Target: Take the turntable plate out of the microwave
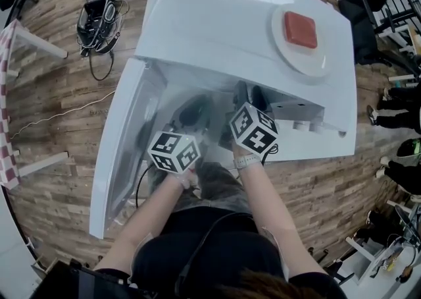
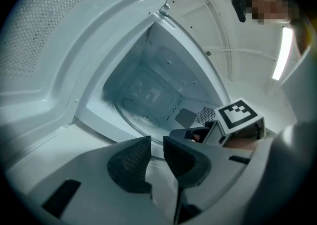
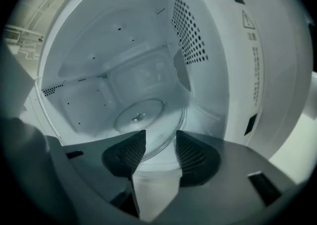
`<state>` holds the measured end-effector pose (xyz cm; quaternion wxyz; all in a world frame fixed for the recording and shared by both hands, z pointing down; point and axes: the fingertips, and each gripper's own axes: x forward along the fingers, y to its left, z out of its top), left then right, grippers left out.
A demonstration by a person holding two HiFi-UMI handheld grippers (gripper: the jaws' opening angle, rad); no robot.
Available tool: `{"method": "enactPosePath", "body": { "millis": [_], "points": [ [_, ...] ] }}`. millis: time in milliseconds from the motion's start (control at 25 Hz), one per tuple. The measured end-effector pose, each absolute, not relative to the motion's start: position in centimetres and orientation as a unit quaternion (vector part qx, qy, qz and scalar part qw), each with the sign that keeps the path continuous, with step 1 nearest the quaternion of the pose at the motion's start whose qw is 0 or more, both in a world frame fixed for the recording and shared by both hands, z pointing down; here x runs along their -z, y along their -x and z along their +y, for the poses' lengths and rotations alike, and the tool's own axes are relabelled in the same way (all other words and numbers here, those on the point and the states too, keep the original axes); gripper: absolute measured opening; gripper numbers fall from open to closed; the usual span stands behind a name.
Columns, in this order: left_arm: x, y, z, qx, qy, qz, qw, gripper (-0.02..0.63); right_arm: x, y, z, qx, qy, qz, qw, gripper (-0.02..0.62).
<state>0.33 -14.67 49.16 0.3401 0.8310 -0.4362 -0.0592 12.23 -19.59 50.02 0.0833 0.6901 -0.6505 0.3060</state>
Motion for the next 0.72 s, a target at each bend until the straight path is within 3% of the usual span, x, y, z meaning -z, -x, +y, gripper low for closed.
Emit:
{"method": "enactPosePath", "body": {
  "millis": [160,720],
  "points": [
    [-49.3,-0.4,-14.6,0.061,-0.829,-0.435,0.345,0.064,-50.0,-12.3,-19.8,-0.295,-0.700,-0.644,0.091,0.187],
    [-49.6,-1.4,-15.7,0.093,-0.804,-0.425,0.406,0.074,-48.9,-12.5,-19.1,-0.411,-0.658,-0.627,-0.069,0.186]
  ]
}}
